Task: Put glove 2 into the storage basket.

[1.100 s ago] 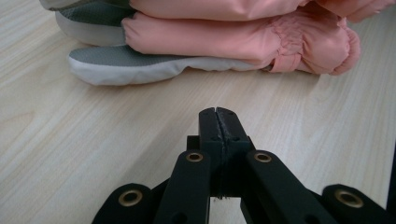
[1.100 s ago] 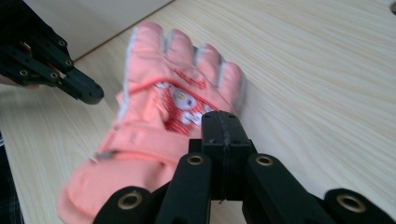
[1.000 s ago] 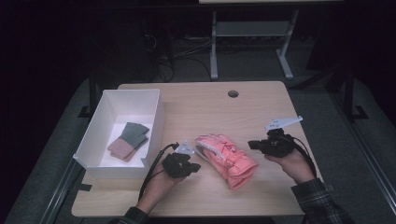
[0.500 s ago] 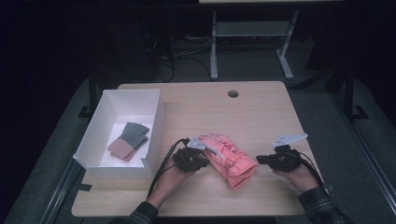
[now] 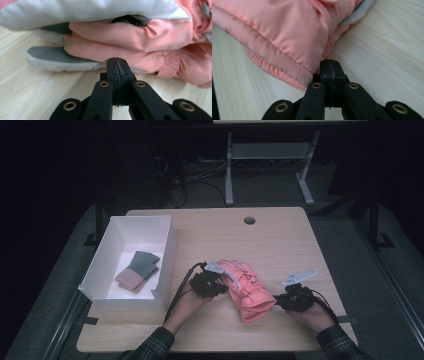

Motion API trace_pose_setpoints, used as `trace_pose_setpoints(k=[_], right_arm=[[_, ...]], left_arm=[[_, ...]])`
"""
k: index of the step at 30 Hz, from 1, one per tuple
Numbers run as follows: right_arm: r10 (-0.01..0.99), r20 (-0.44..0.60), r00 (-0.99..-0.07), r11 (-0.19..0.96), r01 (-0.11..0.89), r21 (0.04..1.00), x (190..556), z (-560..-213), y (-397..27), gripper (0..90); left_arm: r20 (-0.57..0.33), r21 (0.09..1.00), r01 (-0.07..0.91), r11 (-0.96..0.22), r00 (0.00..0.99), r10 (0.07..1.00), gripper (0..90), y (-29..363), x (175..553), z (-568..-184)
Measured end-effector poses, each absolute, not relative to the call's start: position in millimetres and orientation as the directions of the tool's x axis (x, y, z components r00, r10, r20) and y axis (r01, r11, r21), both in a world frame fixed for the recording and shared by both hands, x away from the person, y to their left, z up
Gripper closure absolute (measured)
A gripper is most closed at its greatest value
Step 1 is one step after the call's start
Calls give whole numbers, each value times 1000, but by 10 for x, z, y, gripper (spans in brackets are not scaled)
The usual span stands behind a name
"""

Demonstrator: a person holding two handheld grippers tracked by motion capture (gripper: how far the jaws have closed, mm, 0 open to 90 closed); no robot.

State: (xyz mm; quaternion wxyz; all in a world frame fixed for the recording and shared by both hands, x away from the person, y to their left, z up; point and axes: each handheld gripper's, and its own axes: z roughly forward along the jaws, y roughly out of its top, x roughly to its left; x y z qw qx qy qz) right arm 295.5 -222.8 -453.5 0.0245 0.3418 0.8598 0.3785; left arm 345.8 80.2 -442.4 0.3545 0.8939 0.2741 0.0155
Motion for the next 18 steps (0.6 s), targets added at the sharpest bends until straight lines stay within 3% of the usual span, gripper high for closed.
trace_pose_setpoints(k=[18], right_arm=[[541, 228, -810, 515, 533, 671, 2655, -4545, -1885, 900]], left_arm=[[-183, 652, 450, -610, 875, 449, 897, 744, 3449, -4445]])
